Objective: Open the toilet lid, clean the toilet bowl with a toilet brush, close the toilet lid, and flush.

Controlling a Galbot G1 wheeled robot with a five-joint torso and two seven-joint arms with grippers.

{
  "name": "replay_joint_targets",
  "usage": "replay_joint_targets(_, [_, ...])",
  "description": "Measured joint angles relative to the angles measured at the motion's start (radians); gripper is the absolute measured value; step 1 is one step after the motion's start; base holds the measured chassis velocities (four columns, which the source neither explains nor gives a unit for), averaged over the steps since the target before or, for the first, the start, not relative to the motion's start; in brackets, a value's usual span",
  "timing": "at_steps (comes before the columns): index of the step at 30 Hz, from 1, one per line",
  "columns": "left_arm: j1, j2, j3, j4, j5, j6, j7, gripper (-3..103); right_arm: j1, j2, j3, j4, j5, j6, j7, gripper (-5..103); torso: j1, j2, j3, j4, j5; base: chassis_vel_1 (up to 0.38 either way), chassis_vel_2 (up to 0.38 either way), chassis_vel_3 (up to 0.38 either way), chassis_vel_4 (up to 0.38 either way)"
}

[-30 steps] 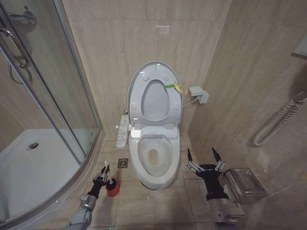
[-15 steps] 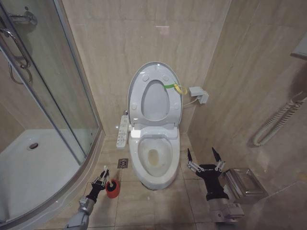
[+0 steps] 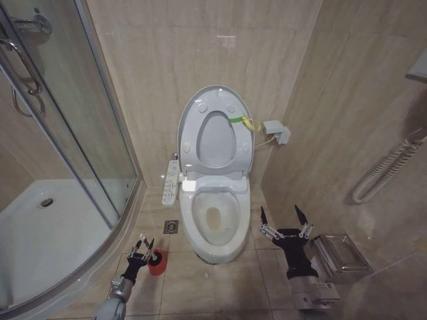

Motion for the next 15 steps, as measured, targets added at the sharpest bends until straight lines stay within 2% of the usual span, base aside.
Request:
replay_joint_targets(4, [0.029, 0.005, -0.008, -0.046, 0.006, 0.002, -0.019, 46, 0.000, 0.000, 0.000, 0.000, 0.000, 0.000, 0.000, 100, 0.000, 0.000, 0.000, -0.0001, -0.0001, 0.000, 0.000, 0.000, 0.000])
replay_joint_targets(5, [0.045, 0.007, -0.011, -0.070, 0.008, 0.005, -0.027, 78, 0.000, 0.000, 0.000, 0.000, 0.000, 0.000, 0.000, 100, 0.000, 0.000, 0.000, -0.0002, -0.0001, 0.000, 0.000, 0.000, 0.000])
replay_joint_targets(11, [0.120, 0.015, -0.036, -0.189, 0.042, 0.020, -0.069, 78, 0.000, 0.000, 0.000, 0.000, 0.000, 0.000, 0.000, 100, 0.000, 0.000, 0.000, -0.0001, -0.0001, 0.000, 0.000, 0.000, 0.000])
replay_joint_targets(12, [0.130, 0.015, -0.043, -0.204, 0.046, 0.021, -0.076, 99, 0.000, 0.000, 0.000, 0.000, 0.000, 0.000, 0.000, 100, 0.000, 0.000, 0.000, 0.0000, -0.0001, 0.000, 0.000, 0.000, 0.000])
replay_joint_targets(15, [0.145, 0.019, -0.056, -0.236, 0.048, 0.021, -0.087, 99, 0.000, 0.000, 0.000, 0.000, 0.000, 0.000, 0.000, 100, 0.000, 0.000, 0.000, -0.0001, -0.0001, 0.000, 0.000, 0.000, 0.000])
